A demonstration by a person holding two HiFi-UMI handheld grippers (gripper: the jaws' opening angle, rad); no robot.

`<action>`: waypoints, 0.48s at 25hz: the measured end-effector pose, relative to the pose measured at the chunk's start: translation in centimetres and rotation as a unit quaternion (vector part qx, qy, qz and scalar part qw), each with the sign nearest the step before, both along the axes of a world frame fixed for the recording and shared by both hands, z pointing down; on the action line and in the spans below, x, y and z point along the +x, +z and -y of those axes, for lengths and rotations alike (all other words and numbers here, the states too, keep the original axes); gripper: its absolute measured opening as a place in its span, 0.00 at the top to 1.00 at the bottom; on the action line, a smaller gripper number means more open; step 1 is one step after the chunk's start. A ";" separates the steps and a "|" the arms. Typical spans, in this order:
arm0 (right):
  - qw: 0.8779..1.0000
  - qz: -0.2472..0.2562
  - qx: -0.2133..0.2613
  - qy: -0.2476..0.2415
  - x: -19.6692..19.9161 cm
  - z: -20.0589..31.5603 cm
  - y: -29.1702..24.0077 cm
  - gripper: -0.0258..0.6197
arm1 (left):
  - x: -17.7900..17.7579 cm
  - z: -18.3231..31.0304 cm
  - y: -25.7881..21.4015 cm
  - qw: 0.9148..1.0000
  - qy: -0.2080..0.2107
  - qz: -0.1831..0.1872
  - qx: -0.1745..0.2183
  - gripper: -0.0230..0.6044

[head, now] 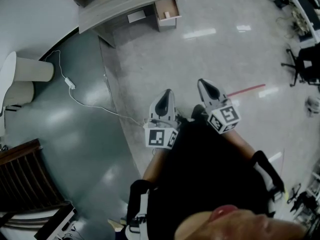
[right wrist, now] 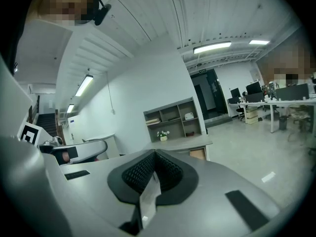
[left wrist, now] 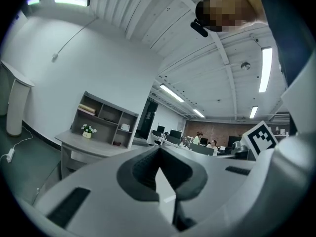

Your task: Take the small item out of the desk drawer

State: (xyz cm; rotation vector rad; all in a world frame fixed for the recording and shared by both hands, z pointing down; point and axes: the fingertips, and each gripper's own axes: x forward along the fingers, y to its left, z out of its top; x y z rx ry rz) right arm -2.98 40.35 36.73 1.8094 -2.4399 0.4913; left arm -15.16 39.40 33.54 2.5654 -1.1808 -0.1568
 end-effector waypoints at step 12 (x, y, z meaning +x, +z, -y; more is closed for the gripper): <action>1.000 -0.004 0.001 0.021 -1.4 4.1 0.2 0.96 | -1.5 3.6 -0.2 1.000 0.026 -0.012 -0.002 0.97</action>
